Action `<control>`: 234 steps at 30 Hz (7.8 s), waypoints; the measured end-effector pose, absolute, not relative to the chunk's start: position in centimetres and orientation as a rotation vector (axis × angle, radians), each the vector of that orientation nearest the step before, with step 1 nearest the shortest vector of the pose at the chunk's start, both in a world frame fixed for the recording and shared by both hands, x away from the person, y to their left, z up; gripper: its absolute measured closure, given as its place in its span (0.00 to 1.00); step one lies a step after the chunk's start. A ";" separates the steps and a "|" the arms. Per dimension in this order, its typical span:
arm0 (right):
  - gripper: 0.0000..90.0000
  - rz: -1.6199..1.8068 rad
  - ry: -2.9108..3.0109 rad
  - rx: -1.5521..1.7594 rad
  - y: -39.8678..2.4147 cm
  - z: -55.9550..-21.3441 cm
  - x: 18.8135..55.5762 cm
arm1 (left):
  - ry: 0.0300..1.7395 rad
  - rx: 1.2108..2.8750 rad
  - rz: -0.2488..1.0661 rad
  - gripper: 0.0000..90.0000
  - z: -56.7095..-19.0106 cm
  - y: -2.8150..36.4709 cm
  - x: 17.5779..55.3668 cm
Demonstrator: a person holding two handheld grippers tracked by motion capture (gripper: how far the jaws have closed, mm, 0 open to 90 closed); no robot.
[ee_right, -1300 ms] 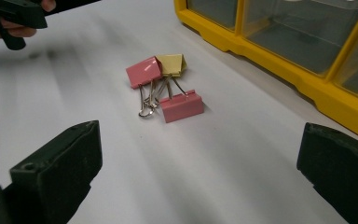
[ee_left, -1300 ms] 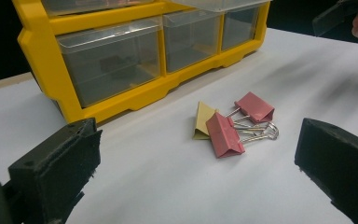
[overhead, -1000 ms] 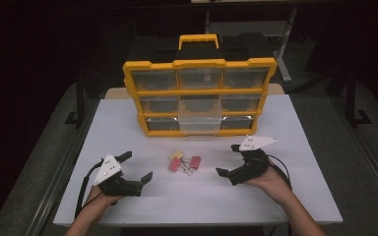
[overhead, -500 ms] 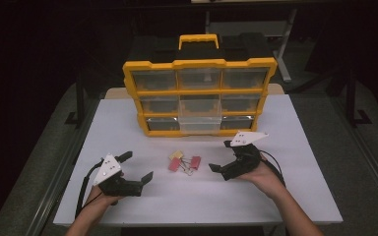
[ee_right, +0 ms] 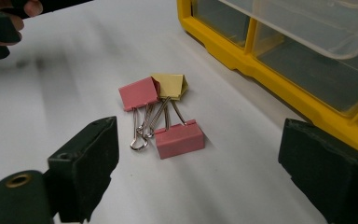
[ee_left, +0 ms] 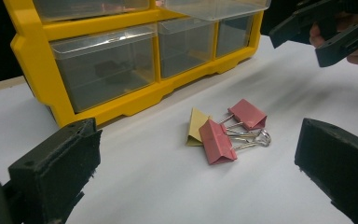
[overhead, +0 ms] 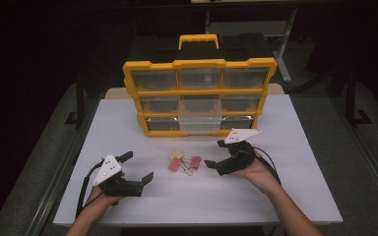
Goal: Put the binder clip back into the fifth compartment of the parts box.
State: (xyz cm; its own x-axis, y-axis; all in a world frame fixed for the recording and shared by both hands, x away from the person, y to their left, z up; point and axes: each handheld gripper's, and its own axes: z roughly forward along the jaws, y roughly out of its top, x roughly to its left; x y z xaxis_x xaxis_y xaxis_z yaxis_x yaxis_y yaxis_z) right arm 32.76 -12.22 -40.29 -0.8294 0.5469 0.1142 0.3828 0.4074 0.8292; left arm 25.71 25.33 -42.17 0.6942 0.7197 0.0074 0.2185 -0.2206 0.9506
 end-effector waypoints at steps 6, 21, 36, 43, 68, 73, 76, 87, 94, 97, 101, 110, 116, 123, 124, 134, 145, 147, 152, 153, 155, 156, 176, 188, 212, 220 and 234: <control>0.15 1.372 2.496 0.829 -11.6 -40.4 33.2 | 0.747 1.775 0.552 0.00 -42.2 25.3 25.7; 0.18 1.361 2.565 0.793 -9.8 -41.2 34.4 | 0.750 1.765 0.543 0.00 -42.2 25.2 25.7; 0.25 1.332 2.628 0.753 -8.3 -42.6 35.2 | 0.748 1.768 0.534 0.00 -42.3 25.2 25.7; 0.33 1.308 2.664 0.747 -7.9 -43.5 35.6 | 0.741 1.777 0.530 0.00 -42.4 25.1 25.8; 0.46 1.238 2.702 0.679 -6.8 -45.2 35.9 | 0.737 1.779 0.516 0.00 -42.6 25.0 25.8; 0.48 1.213 2.706 0.661 -6.6 -45.5 35.9 | 0.740 1.780 0.513 0.00 -42.5 25.0 25.8; 0.50 1.215 2.705 0.663 -6.7 -45.5 35.9 | 0.738 1.779 0.513 0.00 -42.5 25.0 25.8; 0.53 1.200 2.700 0.638 -6.7 -45.5 35.8 | 0.736 1.778 0.511 0.00 -42.5 25.0 25.8; 0.53 1.191 2.703 0.622 -6.7 -45.5 35.8 | 0.735 1.779 0.512 0.00 -42.5 25.0 25.8; 0.53 1.188 2.705 0.617 -6.7 -45.5 35.9 | 0.735 1.779 0.511 0.00 -42.5 25.0 25.8; 0.54 1.187 2.716 0.616 -6.9 -45.3 35.9 | 0.737 1.774 0.509 0.00 -42.5 25.0 25.8; 0.54 1.171 2.722 0.644 -7.4 -45.0 35.9 | 0.734 1.775 0.509 0.00 -42.5 25.0 25.8; 0.54 1.153 2.719 0.650 -7.9 -44.8 36.0 | 0.731 1.776 0.512 0.00 -42.5 25.1 25.8; 0.54 1.147 2.729 0.676 -8.4 -44.4 35.8 | 0.730 1.771 0.513 0.00 -42.5 25.1 25.8; 0.54 1.153 2.731 0.671 -8.5 -44.4 35.8 | 0.731 1.771 0.512 0.00 -42.5 25.1 25.8; 0.54 1.179 2.738 0.690 -9.2 -43.7 35.5 | 0.720 1.778 0.510 0.00 -42.5 25.1 25.8; 0.54 1.190 2.731 0.701 -10.2 -43.0 35.3 | 0.684 1.773 0.514 0.00 -42.5 25.5 25.7; 0.54 1.218 2.743 0.739 -10.4 -42.8 35.3 | 0.686 1.775 0.512 0.00 -42.5 25.6 25.7; 0.54 1.216 2.741 0.723 -11.2 -42.6 35.5 | 0.691 1.777 0.506 0.00 -42.5 25.7 25.8; 0.54 1.233 2.748 0.741 -11.3 -42.5 35.5 | 0.690 1.777 0.506 0.00 -42.5 25.7 25.8; 0.54 1.234 2.751 0.748 -11.5 -42.4 35.6 | 0.689 1.778 0.506 0.00 -42.5 25.7 25.8; 0.54 1.227 2.751 0.731 -11.7 -42.4 35.7 | 0.688 1.779 0.505 0.00 -42.5 25.7 25.7; 0.54 1.209 2.753 0.791 -14.5 -40.7 35.9 | 0.672 1.795 0.506 0.00 -42.4 25.7 25.7; 0.54 1.220 2.722 0.816 -17.0 -39.6 36.1 | 0.673 1.791 0.500 0.00 -42.4 25.6 25.7; 0.54 1.259 2.672 0.843 -20.1 -37.4 35.9 | 0.682 1.767 0.496 0.00 -42.3 25.7 25.7; 0.54 1.275 2.657 0.851 -20.7 -37.0 35.9 | 0.676 1.762 0.493 0.00 -42.3 25.6 25.6; 0.54 1.274 2.619 0.819 -21.1 -35.4 35.5 | 0.632 1.768 0.495 0.00 -42.1 25.0 25.4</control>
